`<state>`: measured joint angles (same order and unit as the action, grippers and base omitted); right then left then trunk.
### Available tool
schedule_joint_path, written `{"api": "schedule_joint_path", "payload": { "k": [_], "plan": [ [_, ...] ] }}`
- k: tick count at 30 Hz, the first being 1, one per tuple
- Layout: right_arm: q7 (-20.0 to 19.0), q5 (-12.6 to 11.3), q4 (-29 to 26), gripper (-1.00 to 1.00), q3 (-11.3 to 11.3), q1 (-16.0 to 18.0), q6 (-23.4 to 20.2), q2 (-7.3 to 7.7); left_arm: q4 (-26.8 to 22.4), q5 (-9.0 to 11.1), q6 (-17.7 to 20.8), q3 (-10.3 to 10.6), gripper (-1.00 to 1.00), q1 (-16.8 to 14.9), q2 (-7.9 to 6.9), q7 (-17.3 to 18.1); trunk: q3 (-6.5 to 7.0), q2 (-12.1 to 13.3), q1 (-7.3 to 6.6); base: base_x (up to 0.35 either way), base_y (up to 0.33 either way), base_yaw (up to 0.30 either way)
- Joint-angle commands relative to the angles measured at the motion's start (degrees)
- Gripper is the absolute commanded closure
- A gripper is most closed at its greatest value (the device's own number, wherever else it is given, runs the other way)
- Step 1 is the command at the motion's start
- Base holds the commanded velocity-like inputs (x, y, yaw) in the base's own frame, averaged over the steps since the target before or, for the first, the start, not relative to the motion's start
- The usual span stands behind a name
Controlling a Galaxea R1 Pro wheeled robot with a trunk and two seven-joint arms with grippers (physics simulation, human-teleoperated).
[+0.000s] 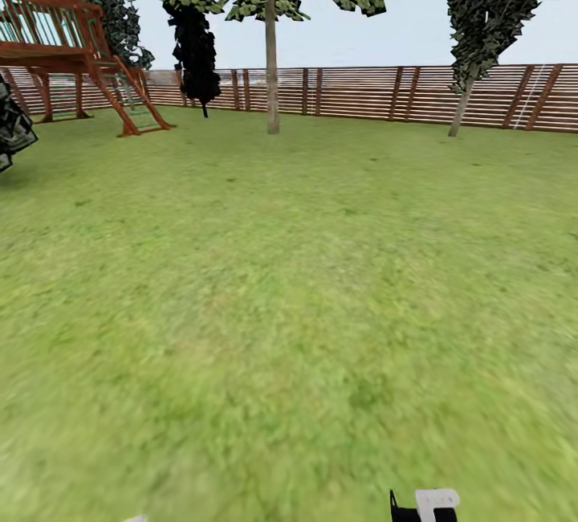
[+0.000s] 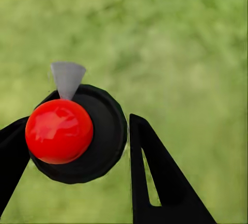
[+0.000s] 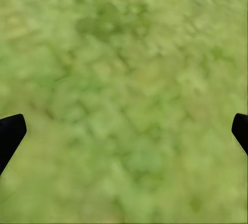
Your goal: In the garden, pick up the pesticide atomizer on the floor and spray pesticide onto both trees until each tree trunk is fully covered.
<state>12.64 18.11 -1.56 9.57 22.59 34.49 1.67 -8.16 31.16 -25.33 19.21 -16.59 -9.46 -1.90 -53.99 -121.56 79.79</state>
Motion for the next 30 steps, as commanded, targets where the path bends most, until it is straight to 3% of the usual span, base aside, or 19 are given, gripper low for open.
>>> {"api": "schedule_joint_path", "payload": {
  "k": [1,30],
  "plan": [
    [0.28,0.62,0.07,-1.00,0.36,0.02,0.14,0.00,-0.01,0.30,-0.16,0.48,1.00,-0.02,-0.03,-0.21,-0.05,-0.02,0.03,0.339,0.000,0.000],
    [0.28,0.62,0.07,-1.00,0.36,0.05,0.14,0.00,-0.01,0.30,-0.16,0.48,1.00,-0.02,-0.01,-0.21,-0.05,-0.02,0.03,0.339,0.000,0.000]
  ]
}}
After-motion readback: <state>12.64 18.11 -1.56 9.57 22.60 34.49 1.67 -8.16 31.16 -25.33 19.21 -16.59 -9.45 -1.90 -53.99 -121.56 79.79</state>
